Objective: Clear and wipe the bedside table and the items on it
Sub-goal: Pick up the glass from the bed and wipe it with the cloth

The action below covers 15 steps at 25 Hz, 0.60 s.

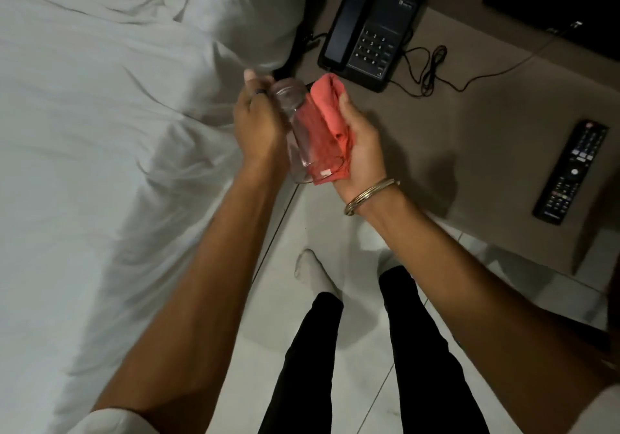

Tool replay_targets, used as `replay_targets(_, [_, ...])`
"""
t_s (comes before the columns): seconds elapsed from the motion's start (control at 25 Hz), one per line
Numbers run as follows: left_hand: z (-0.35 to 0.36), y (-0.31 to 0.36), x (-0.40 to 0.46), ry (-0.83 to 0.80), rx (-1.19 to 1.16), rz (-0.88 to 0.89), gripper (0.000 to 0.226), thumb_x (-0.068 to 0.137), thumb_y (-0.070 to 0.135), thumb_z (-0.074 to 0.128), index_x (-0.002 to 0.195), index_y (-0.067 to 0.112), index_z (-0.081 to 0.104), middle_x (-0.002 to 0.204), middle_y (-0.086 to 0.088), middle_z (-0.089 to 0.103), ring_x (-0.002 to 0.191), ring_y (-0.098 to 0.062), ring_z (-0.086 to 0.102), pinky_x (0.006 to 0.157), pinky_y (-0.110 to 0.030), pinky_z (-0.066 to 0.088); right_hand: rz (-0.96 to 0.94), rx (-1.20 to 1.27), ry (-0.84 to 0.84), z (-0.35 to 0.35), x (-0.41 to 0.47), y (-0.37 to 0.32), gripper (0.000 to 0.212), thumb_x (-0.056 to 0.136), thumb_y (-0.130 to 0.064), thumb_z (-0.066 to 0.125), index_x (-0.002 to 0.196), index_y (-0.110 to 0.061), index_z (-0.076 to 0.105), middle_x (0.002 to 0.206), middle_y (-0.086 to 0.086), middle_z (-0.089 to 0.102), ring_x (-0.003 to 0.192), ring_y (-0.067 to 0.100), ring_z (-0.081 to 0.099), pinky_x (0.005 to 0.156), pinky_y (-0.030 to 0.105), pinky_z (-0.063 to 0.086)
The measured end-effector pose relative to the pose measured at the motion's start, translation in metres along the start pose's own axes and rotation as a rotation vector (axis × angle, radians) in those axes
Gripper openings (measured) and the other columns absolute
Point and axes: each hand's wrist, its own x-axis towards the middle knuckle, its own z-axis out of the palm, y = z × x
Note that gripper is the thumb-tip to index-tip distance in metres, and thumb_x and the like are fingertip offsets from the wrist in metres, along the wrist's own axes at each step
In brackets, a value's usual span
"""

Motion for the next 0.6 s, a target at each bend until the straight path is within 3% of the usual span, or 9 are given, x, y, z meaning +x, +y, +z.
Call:
replay_targets(0.08, [0.015, -0.005, -0.014, -0.221, -0.023, -0.138, 0.067, 0.111, 0.060, 0.031, 0.093, 0.008, 0.069, 0.087, -0.009, 0.074, 0.083, -0.023, 0.071, 0.080, -0.042, 0.061, -0.477, -0.532, 0.103, -0.013, -0.012, -0.002, 0.046, 0.101, -0.031, 0.055, 0.141, -0.009, 0.059, 0.143, 0.009, 0.062, 0.134, 0.021, 0.059, 0.110, 0.040, 0.052])
replay_targets(0.12, [0.018, -0.008, -0.023, -0.324, -0.040, -0.151, 0.063, 0.110, 0.062, 0.031, 0.099, 0.009, 0.064, 0.089, -0.012, 0.069, 0.085, -0.025, 0.068, 0.082, -0.045, 0.061, -0.719, -0.783, 0.061, -0.019, -0.015, -0.007, 0.044, 0.098, -0.030, 0.059, 0.135, -0.008, 0.064, 0.142, 0.011, 0.062, 0.134, 0.021, 0.059, 0.108, 0.039, 0.053])
replay_targets(0.16, [0.019, -0.012, -0.030, -0.398, -0.103, -0.177, 0.058, 0.111, 0.059, 0.032, 0.106, 0.008, 0.060, 0.088, -0.013, 0.065, 0.085, -0.026, 0.066, 0.081, -0.043, 0.061, -0.896, -0.951, -0.017, -0.023, -0.017, -0.012, 0.041, 0.096, -0.029, 0.061, 0.130, -0.007, 0.068, 0.143, 0.014, 0.061, 0.134, 0.022, 0.058, 0.109, 0.042, 0.052])
replay_targets(0.2, [0.022, -0.017, -0.036, -0.448, -0.177, -0.215, 0.051, 0.112, 0.054, 0.033, 0.113, 0.008, 0.056, 0.089, -0.011, 0.062, 0.086, -0.024, 0.065, 0.078, -0.039, 0.059, -0.952, -1.022, -0.069, -0.029, -0.019, -0.017, 0.039, 0.096, -0.029, 0.062, 0.128, -0.007, 0.071, 0.144, 0.015, 0.060, 0.135, 0.023, 0.058, 0.110, 0.043, 0.050])
replay_targets(0.28, [0.031, -0.025, -0.043, -0.425, -0.259, -0.265, 0.044, 0.113, 0.042, 0.039, 0.124, 0.004, 0.057, 0.096, -0.013, 0.064, 0.092, -0.025, 0.066, 0.082, -0.038, 0.061, -0.788, -0.952, -0.026, -0.037, -0.019, -0.021, 0.037, 0.095, -0.027, 0.066, 0.127, -0.010, 0.072, 0.143, 0.012, 0.062, 0.133, 0.020, 0.059, 0.111, 0.040, 0.051])
replay_targets(0.4, [0.059, -0.037, -0.050, -0.358, -0.187, -0.269, 0.056, 0.110, 0.045, 0.049, 0.140, -0.001, 0.062, 0.119, -0.015, 0.069, 0.121, -0.039, 0.069, 0.112, -0.056, 0.053, -0.274, -0.491, 0.223, -0.053, -0.016, -0.037, 0.032, 0.091, -0.036, 0.069, 0.122, -0.027, 0.072, 0.121, 0.008, 0.074, 0.108, 0.022, 0.071, 0.095, 0.042, 0.059])
replay_targets(0.48, [0.075, -0.043, -0.056, -0.353, -0.129, -0.234, 0.063, 0.107, 0.053, 0.050, 0.139, 0.000, 0.063, 0.126, -0.019, 0.074, 0.123, -0.037, 0.070, 0.112, -0.056, 0.053, 0.076, -0.194, 0.179, -0.077, -0.011, -0.049, 0.023, 0.094, -0.044, 0.065, 0.113, -0.032, 0.073, 0.108, 0.012, 0.077, 0.096, 0.029, 0.071, 0.091, 0.049, 0.056])
replay_targets(0.6, [0.104, -0.058, -0.062, -0.303, -0.098, -0.187, 0.063, 0.108, 0.053, 0.050, 0.145, 0.002, 0.054, 0.124, -0.021, 0.072, 0.113, -0.036, 0.073, 0.107, -0.058, 0.056, 0.311, 0.056, 0.103, -0.120, -0.019, -0.060, 0.034, 0.099, -0.045, 0.058, 0.107, -0.017, 0.075, 0.095, 0.008, 0.078, 0.083, 0.023, 0.074, 0.082, 0.036, 0.060])
